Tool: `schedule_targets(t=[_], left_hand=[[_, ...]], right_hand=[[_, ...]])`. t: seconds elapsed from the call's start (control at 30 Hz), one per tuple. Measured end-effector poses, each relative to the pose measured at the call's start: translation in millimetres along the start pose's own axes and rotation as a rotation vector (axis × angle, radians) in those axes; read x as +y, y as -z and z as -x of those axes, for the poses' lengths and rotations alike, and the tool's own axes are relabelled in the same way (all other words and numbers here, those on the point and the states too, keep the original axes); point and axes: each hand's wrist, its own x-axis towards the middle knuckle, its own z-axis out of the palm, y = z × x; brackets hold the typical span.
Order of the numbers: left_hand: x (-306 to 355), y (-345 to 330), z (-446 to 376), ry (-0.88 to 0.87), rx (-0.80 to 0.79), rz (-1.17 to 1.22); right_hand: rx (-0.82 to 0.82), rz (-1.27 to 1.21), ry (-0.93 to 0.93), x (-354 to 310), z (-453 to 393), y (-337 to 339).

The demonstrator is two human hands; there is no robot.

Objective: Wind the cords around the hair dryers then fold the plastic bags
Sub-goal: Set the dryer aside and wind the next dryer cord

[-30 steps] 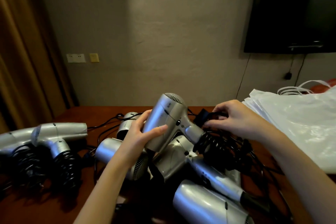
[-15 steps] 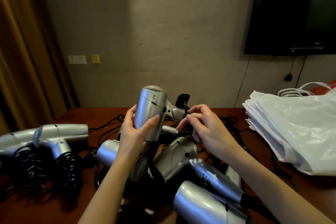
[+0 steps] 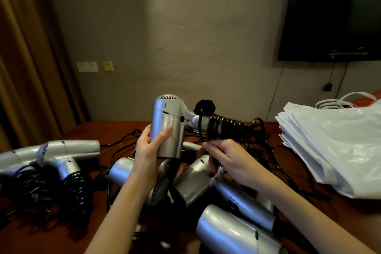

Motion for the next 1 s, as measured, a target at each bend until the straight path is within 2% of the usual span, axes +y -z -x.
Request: schedule_targets(t=[0.13,0.3,0.37,0.47,0.53,0.7,0.83,1.0], left_hand=[[1.8,3.0,-1.9,0.04,-0.036,0.062],[5.1,5.9,-1.0,0.098,-0.115,0.108],[6.7,3.2,2.2,0.118,-0.168,0.099],[7.9,-1.8,6.0,0.131,-0.239,0.071],[7.0,-2.5,5.8,0.099,-0.257,0.006],[6.3,-5.4,6.7,0.055,-0.286,-0.114],[7.8,-5.3,7.5,0.028,-0.292,-0.13],[6.2,-8.4,9.1,-0.016,-0.262,-0.191]], right_hand=[[-0.03,0.113,0.01,4.0,-0.4,2.9],[-0.024,0.004,-0.001,5.1,-0.7,13.3],[-0.06,-0.051,-0.068,20.0,6.6,20.1],[-0.088,-0.189,-0.286,40.4,14.2,28.0],[-0.135,-0.185,-0.237,36.0,6.3,33.2],[-0.065,-0.279,-0.17,24.0,-1.8,51.5],[0.021,-0.354,-0.236,24.6,-4.7,57.1],[0.082,-0.638,-0.357,11.6,-6.5,61.1]])
